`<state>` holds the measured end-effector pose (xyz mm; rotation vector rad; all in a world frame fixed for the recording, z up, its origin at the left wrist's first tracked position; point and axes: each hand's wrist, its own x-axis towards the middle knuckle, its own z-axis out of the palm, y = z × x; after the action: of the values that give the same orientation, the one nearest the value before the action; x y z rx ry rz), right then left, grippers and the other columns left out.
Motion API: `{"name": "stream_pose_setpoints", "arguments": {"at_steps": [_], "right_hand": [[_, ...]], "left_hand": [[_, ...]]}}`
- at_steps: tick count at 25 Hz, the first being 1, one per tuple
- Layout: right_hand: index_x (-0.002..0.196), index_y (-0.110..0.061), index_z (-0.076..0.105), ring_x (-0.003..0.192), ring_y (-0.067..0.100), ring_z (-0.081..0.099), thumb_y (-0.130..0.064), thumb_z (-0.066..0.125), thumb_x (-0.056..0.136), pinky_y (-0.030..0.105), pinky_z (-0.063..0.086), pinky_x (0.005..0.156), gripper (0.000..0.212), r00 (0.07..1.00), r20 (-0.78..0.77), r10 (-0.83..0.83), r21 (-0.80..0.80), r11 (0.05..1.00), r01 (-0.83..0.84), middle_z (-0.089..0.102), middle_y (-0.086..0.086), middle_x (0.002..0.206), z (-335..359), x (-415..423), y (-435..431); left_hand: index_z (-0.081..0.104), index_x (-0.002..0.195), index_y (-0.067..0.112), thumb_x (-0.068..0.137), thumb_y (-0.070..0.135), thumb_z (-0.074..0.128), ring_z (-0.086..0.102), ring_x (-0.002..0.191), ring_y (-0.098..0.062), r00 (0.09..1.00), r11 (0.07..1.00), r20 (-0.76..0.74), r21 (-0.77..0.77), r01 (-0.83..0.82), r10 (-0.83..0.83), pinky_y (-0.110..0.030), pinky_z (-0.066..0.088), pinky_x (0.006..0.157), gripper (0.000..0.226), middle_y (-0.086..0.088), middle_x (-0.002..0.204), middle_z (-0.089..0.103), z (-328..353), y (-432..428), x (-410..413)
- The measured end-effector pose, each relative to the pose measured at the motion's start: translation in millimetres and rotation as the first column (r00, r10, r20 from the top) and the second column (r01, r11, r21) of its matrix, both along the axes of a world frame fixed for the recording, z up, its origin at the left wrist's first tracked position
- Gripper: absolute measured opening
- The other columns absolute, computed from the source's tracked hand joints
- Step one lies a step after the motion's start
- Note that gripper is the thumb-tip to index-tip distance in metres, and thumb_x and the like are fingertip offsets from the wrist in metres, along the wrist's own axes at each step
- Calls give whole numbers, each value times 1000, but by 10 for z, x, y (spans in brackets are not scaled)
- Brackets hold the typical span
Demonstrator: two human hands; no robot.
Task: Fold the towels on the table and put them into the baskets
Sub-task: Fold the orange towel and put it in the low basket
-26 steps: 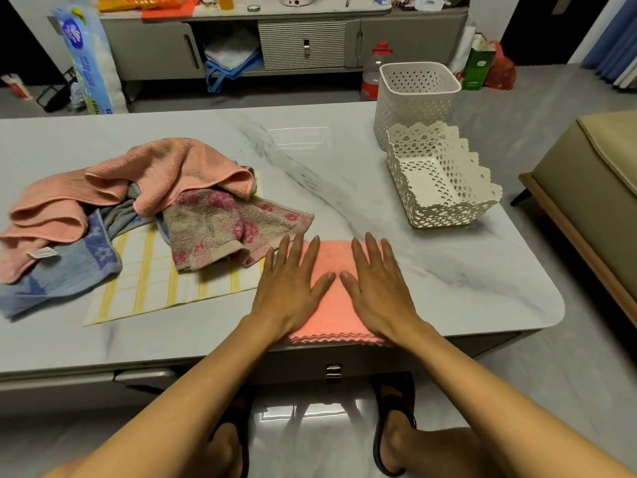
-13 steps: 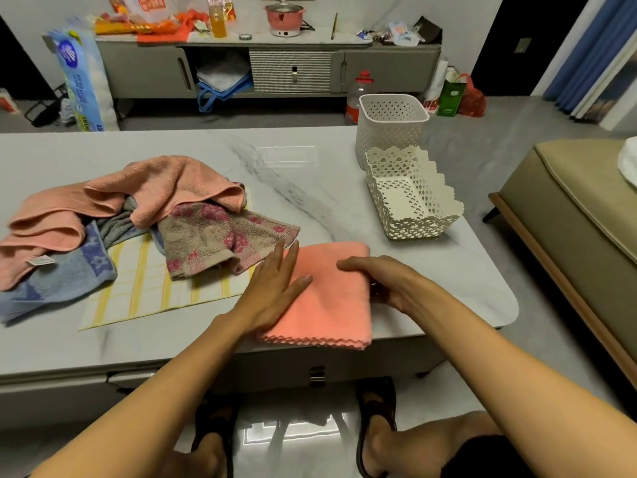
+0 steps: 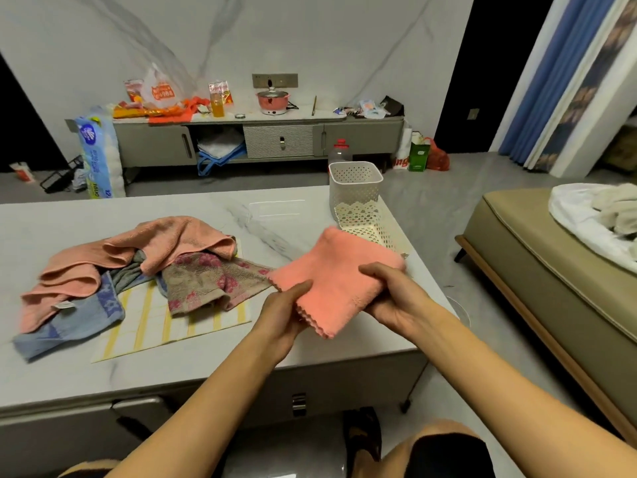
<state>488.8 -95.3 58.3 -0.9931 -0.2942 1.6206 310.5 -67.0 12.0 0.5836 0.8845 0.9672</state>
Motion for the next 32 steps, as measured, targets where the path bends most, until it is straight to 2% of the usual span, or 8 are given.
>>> {"name": "stream_pose_setpoints", "arguments": {"at_steps": [4, 7, 11, 14, 18, 23, 28, 32], "right_hand": [[108, -7, 63, 89, 24, 67, -7, 63, 85, 42, 58, 82, 24, 999, 12, 53, -46, 998, -52, 70, 14, 96, -218, 469, -6], [115, -10, 68, 86, 21, 71, -23, 71, 83, 36, 55, 79, 35, 916, 290, 276, -109, 961, -255, 74, 9, 101, -224, 719, 284], [112, -7, 65, 84, 18, 67, -26, 67, 89, 30, 53, 73, 30, 562, 794, 230, -149, 971, -187, 72, 11, 108, -73, 965, 1006], [143, -18, 40, 112, 27, 59, -23, 58, 93, 41, 48, 95, 53, 241, 970, 42, -8, 990, -138, 56, 9, 134, 63, 1229, 1616], [143, -40, 33, 116, 36, 54, -22, 48, 99, 40, 42, 91, 50, -141, 985, -98, 58, 962, -267, 55, 12, 135, -296, 1446, 2211], [119, -36, 55, 104, 39, 57, -61, 29, 96, 42, 43, 86, 43, -349, 937, 8, -101, 963, -250, 59, 15, 117, -764, 1483, 2456], [153, -20, 21, 118, 43, 51, -24, 24, 104, 45, 43, 95, 49, -591, 798, 118, -270, 947, -175, 42, 22, 135, -927, 1221, 2479], [150, -6, 24, 120, 39, 50, -10, 29, 102, 44, 45, 91, 48, -747, 633, 204, -439, 889, -130, 40, 21, 135, -1003, 1224, 2551]], "left_hand": [[55, 130, 17, 90, 11, 63, 68, 105, -24, 931, 964, -363, 231, 130, -39, -36, 57, 79, 41, -3, 113, 72, 53, 126, -5], [54, 129, 22, 91, 14, 63, 68, 105, -23, 880, 943, -437, 171, 284, -186, -37, 57, 82, 40, -2, 114, 72, 189, 385, 78], [40, 137, 18, 89, 18, 66, 65, 107, -25, 828, 935, -535, 182, 304, -166, -40, 56, 86, 55, -5, 125, 64, 326, 1046, 468], [12, 151, 32, 84, 11, 73, 56, 116, -26, 811, 895, -584, 343, 285, -34, -46, 54, 93, 92, 3, 138, 45, 390, 1684, 900], [52, 135, 27, 84, 9, 69, 55, 118, -26, 482, 718, -862, 436, 543, 158, -39, 49, 99, 57, -3, 135, 56, 150, 2382, 1406], [66, 118, 7, 87, 18, 62, 61, 104, -32, 57, 595, -983, 150, 789, 173, -35, 50, 86, 33, -17, 119, 66, -294, 2760, 1697], [65, 114, 2, 85, 11, 63, 60, 107, -35, -259, 502, -879, -26, 864, 400, -38, 51, 84, 30, -22, 117, 64, -392, 2646, 1816], [66, 115, 10, 85, 19, 67, 58, 115, -30, -414, 413, -720, -193, 890, 557, -34, 45, 84, 32, -12, 122, 64, -484, 2487, 1860]]}}
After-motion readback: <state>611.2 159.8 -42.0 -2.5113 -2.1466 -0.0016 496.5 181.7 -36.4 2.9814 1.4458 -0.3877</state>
